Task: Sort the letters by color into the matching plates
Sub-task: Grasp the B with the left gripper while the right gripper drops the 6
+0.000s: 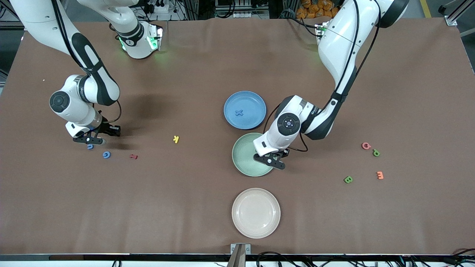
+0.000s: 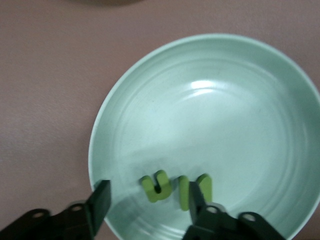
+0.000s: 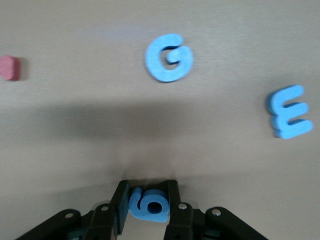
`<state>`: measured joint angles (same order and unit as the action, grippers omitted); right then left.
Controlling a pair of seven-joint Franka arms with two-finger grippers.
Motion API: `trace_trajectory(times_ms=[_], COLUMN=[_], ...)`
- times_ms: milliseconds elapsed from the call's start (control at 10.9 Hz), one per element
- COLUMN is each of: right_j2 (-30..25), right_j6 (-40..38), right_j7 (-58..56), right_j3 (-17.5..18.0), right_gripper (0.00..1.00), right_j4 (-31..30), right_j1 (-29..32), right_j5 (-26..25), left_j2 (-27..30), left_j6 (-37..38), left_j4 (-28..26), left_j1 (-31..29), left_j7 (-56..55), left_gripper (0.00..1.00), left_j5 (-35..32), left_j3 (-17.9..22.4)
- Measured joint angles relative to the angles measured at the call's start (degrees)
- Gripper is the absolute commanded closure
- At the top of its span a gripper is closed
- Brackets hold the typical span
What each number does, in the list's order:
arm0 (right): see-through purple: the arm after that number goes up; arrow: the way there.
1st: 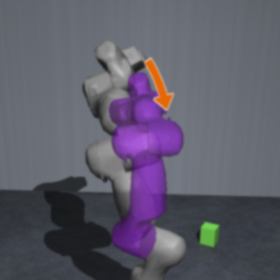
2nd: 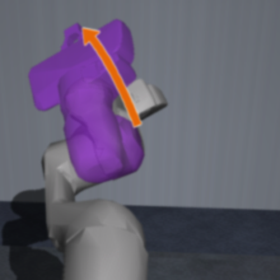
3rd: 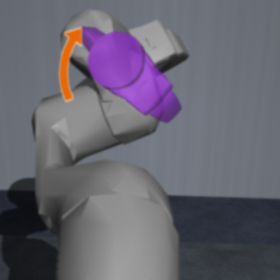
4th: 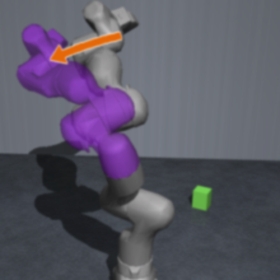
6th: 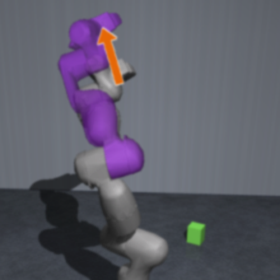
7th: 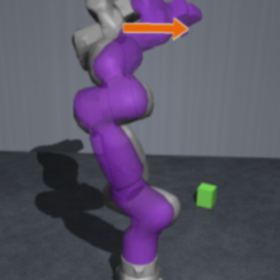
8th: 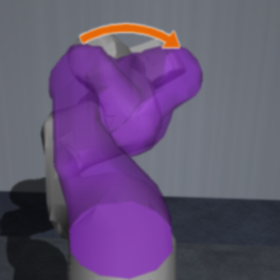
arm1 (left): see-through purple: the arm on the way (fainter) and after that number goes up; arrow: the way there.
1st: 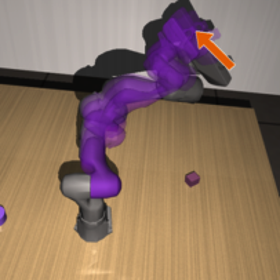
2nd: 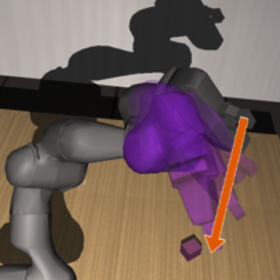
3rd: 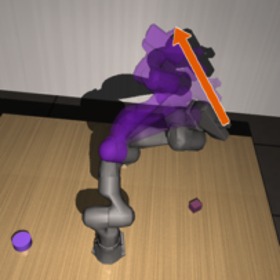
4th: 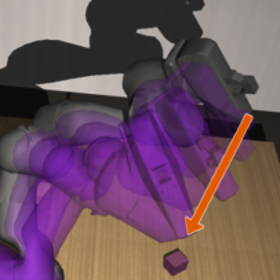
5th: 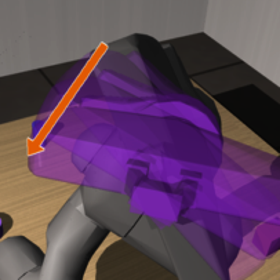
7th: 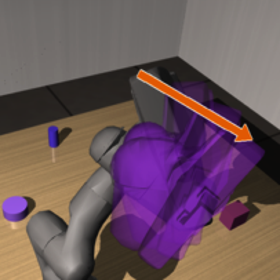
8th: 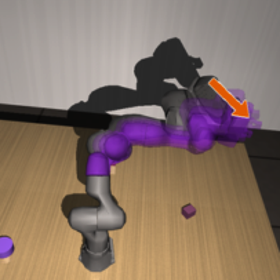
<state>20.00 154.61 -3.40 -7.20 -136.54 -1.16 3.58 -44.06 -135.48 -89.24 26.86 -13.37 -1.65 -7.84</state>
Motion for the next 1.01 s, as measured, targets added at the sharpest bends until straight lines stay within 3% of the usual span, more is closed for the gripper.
trace_trajectory(times_ms=[366,549,823,915,1006], right_j2=[-0.9,-1.5,-1.9,-1.9,-1.9], right_j6=[-4.3,-4.5,-5.1,-5.3,-6.2], right_j7=[2.3,6.3,11.8,14.2,16.7], right_j3=[2.6,5.5,6.7,6.8,6.9], right_gripper=[0.75,0.78,0.78,0.78,0.78], right_j4=[2.5,3.8,6.5,7.2,7.9], right_j1=[-1.9,-2.9,-9.2,-12.1,-15.1], right_j5=[0.5,0.6,0.6,0.6,0.6], left_j2=[0.8,1.5,1.5,1.5,1.5], left_j6=[0.0,0.3,0.4,0.4,0.4], left_j4=[1.4,1.4,1.0,1.0,0.9], left_j1=[-3.6,-8.7,-18.4,-20.5,-21.4], left_j7=[2.7,13.1,29.3,32.3,34.6], left_gripper=[0.16,0.22,0.53,0.6,0.6], left_j5=[-0.6,-0.9,-0.9,-0.9,-0.9], left_j3=[0.7,0.9,0.9,0.8,0.7])
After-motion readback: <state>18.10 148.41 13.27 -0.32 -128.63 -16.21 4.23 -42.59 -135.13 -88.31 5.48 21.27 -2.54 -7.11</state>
